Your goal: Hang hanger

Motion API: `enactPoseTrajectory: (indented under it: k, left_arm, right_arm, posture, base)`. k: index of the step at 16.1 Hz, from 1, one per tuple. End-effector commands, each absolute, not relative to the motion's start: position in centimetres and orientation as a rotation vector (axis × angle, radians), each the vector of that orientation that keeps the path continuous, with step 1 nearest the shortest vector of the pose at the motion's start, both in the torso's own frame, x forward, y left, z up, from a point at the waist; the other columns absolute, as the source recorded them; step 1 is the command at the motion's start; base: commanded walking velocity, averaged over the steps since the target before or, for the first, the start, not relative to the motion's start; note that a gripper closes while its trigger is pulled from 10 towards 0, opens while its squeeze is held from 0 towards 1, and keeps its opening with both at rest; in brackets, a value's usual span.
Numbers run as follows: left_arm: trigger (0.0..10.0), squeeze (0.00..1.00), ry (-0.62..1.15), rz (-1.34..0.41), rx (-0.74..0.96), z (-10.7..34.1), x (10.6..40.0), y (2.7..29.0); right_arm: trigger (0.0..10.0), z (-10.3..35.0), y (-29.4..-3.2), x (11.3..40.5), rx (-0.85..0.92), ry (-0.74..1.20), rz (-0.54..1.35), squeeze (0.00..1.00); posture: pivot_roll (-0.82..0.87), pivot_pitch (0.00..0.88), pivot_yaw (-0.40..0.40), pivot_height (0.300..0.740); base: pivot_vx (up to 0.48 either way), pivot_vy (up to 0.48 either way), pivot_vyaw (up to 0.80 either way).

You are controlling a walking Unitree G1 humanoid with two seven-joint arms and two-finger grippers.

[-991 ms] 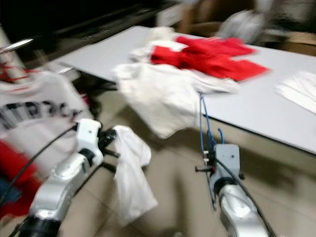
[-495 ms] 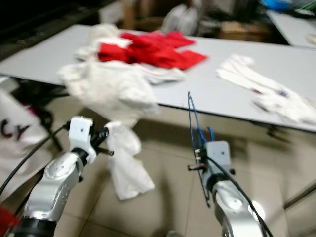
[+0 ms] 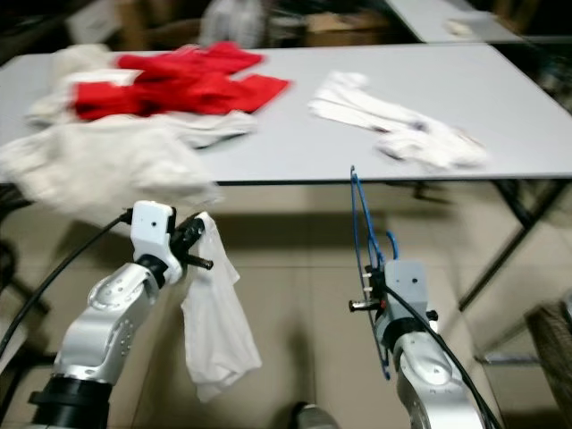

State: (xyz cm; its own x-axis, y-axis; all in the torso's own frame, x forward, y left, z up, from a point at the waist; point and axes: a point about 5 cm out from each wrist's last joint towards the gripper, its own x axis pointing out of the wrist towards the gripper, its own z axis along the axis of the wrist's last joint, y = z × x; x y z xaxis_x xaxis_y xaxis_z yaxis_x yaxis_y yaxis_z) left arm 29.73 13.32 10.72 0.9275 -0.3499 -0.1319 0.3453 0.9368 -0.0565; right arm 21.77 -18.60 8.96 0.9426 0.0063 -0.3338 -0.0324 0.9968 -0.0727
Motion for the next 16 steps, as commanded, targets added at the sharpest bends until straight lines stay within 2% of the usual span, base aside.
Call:
enactPoseTrajectory:
  k: [1,4,7,12,14,16]
  left_arm:
    - [10.0,0.00,0.115,-0.352,-0.029,11.4,30.0,13.7]
    - [10.0,0.00,0.101,-0.323,-0.029,11.8,29.9,14.6]
    - [10.0,0.00,0.078,-0.339,-0.071,11.9,30.2,14.8]
    - [10.0,0.00,0.016,-0.391,-0.067,14.1,31.7,13.5]
    - [10.0,0.00,0.001,-0.390,-0.088,15.0,32.2,13.6]
    - [10.0,0.00,-0.006,-0.390,-0.090,15.2,32.4,13.7]
  right_arm:
    - [10.0,9.4,-18.1,22.2,-0.062,0.313,0.031,0.00]
    - [10.0,9.6,-17.2,22.9,-0.052,0.295,0.082,0.00]
    - [10.0,10.5,-17.3,23.1,-0.065,0.255,0.090,0.00]
    - [10.0,12.5,-18.3,23.7,-0.099,0.209,0.147,0.00]
    - [10.0,13.4,-18.3,23.7,-0.163,0.214,0.275,0.00]
    - [10.0,13.6,-18.5,23.6,-0.216,0.219,0.323,0.00]
  posture:
    - [-0.21,0.000,0.076,0.740]
    - [-0.18,0.000,0.062,0.740]
    - [-0.22,0.000,0.072,0.740]
    - [-0.24,0.000,0.076,0.740]
    - [-0.24,0.000,0.068,0.740]
    - [-0.24,0.000,0.066,0.740]
  base:
    - [0.000,0.307,-0.80]
    - [0.000,0.000,-0.73]
    - [0.000,0.000,0.00]
    - [0.323,0.000,0.00]
    - [0.386,0.000,0.00]
    - [0.394,0.000,0.00]
